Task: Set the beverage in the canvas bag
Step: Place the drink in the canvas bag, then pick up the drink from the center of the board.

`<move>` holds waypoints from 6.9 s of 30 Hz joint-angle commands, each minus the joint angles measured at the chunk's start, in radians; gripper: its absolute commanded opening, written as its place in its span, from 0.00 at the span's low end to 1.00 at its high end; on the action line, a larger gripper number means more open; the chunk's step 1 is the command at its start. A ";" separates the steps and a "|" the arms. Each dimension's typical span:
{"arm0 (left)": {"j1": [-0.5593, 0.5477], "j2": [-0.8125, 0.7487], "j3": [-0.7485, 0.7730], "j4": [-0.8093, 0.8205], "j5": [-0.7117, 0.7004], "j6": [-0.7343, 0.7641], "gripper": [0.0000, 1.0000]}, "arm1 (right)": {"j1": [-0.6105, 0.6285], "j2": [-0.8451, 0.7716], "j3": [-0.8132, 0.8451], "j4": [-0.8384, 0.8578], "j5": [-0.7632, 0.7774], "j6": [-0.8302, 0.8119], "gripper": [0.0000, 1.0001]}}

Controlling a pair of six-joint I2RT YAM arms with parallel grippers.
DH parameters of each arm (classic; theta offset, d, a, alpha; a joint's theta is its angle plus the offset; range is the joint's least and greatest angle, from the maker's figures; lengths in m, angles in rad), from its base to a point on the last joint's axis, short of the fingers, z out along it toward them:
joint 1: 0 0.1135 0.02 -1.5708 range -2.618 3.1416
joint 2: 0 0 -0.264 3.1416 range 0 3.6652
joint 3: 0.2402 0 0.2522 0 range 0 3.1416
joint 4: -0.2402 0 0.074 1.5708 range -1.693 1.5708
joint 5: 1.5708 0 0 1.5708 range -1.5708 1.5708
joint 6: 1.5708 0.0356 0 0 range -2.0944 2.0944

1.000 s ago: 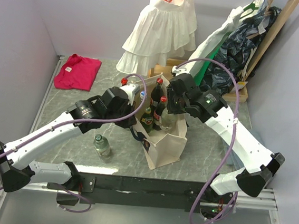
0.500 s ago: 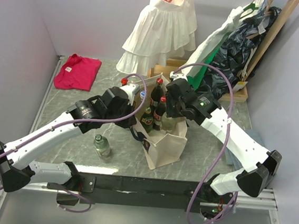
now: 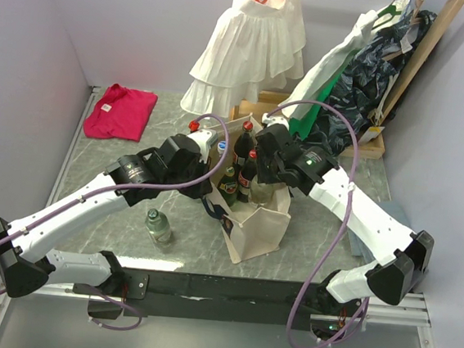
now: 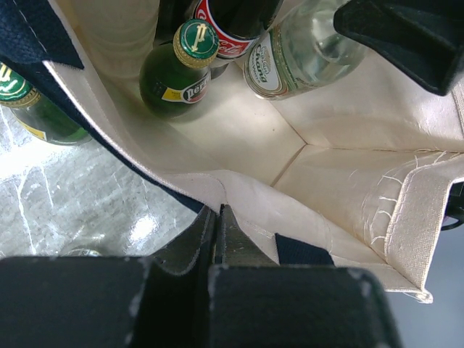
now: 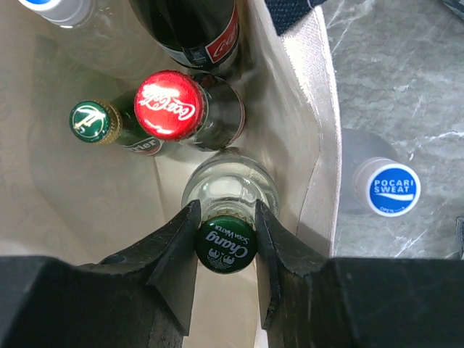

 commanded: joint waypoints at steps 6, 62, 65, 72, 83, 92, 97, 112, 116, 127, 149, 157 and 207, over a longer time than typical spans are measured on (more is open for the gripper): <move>0.000 -0.007 0.040 0.025 -0.025 0.031 0.01 | 0.004 0.023 0.001 0.134 0.033 0.008 0.00; 0.000 -0.015 0.027 0.017 -0.058 0.037 0.03 | 0.007 0.106 -0.094 0.153 0.029 0.042 0.00; 0.000 -0.015 0.027 0.016 -0.061 0.037 0.04 | 0.005 0.106 -0.089 0.150 0.030 0.045 0.01; 0.000 -0.017 0.023 0.016 -0.062 0.037 0.08 | 0.007 0.109 -0.080 0.140 0.035 0.046 0.15; 0.000 -0.017 0.023 0.016 -0.064 0.039 0.11 | 0.007 0.106 -0.074 0.131 0.038 0.049 0.43; 0.000 -0.010 0.032 0.014 -0.067 0.045 0.17 | 0.007 0.103 -0.046 0.120 0.047 0.049 0.49; 0.000 -0.006 0.035 0.013 -0.067 0.045 0.18 | 0.007 0.101 -0.034 0.114 0.050 0.051 0.51; 0.000 -0.009 0.031 0.014 -0.076 0.043 0.24 | 0.007 0.080 -0.020 0.099 0.058 0.051 0.54; 0.000 -0.010 0.032 0.010 -0.084 0.043 0.26 | 0.007 0.061 -0.006 0.087 0.047 0.048 0.56; 0.000 -0.004 0.041 0.011 -0.079 0.046 0.37 | 0.007 0.002 0.072 0.056 0.050 0.042 0.59; 0.001 -0.003 0.087 -0.001 -0.087 0.039 0.52 | 0.004 -0.184 -0.002 0.064 0.136 0.080 0.62; 0.001 -0.017 0.104 -0.003 -0.107 0.027 0.58 | 0.005 -0.221 -0.072 0.042 0.174 0.108 0.63; 0.001 -0.168 -0.101 -0.510 -0.369 -0.400 0.69 | 0.004 -0.232 -0.117 0.031 0.145 0.109 0.63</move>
